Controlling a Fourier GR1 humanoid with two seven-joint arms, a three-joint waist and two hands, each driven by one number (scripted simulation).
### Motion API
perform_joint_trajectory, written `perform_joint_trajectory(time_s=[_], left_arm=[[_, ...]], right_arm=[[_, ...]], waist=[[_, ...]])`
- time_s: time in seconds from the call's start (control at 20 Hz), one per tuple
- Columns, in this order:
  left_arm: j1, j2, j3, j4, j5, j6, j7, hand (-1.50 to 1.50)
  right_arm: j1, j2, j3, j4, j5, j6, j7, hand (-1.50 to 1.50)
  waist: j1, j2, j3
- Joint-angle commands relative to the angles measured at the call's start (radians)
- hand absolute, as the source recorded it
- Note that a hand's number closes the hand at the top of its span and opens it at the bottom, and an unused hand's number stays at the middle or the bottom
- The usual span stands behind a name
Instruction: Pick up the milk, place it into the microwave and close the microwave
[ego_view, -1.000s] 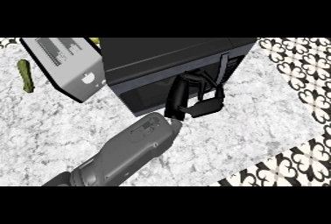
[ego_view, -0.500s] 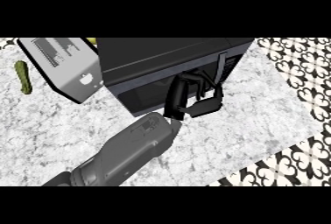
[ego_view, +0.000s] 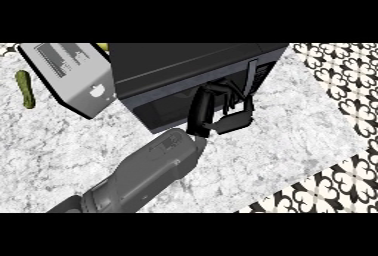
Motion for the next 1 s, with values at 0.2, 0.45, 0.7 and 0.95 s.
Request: perform_joint_trajectory(time_s=[0.2,0.45,0.7,0.95], left_arm=[[-0.061,0.000,0.019,0.089,0.043,-0.025,-0.016,1.50],[-0.066,0.000,0.020,0.097,0.065,-0.029,-0.037,1.50],[-0.073,0.000,0.008,0.102,0.084,-0.025,-0.051,1.50],[-0.069,0.000,0.003,0.115,0.104,-0.031,-0.069,1.50]], right_arm=[[-0.021,-0.031,-0.020,0.008,-0.045,-0.009,0.025,-1.50],[-0.022,-0.046,-0.022,0.008,-0.068,0.004,0.035,-1.50],[-0.044,-0.071,-0.004,-0.019,-0.106,0.032,0.047,-1.50],[-0.035,-0.095,-0.005,-0.008,-0.141,0.055,0.063,-1.50]], waist=[[-0.006,0.014,0.000],[-0.014,0.015,0.001],[-0.011,0.015,0.001],[-0.013,0.014,0.001]])
